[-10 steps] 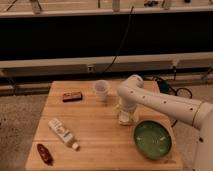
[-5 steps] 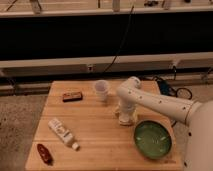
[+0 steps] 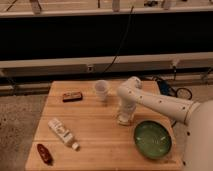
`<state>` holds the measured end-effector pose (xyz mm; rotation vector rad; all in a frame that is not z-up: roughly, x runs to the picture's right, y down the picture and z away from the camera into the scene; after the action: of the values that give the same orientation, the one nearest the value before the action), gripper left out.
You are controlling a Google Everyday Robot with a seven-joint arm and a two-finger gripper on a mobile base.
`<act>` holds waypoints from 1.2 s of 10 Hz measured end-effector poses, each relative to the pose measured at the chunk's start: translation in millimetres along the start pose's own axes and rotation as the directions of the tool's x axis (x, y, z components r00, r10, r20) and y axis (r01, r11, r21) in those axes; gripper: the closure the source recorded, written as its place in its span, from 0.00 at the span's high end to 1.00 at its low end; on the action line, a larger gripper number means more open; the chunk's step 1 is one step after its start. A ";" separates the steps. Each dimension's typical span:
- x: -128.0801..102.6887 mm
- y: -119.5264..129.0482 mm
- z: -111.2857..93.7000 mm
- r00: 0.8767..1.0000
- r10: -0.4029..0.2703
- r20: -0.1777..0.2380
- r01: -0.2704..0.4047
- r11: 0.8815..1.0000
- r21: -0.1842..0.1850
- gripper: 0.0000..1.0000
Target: Place the white sponge in the ceramic cup
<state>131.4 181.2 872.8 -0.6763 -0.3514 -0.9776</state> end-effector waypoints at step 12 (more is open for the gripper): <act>8.6 3.8 -48.6 1.000 -0.001 -0.012 0.001 1.000 0.001 0.00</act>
<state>138.1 144.7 840.0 -0.6692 -0.3412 -0.9820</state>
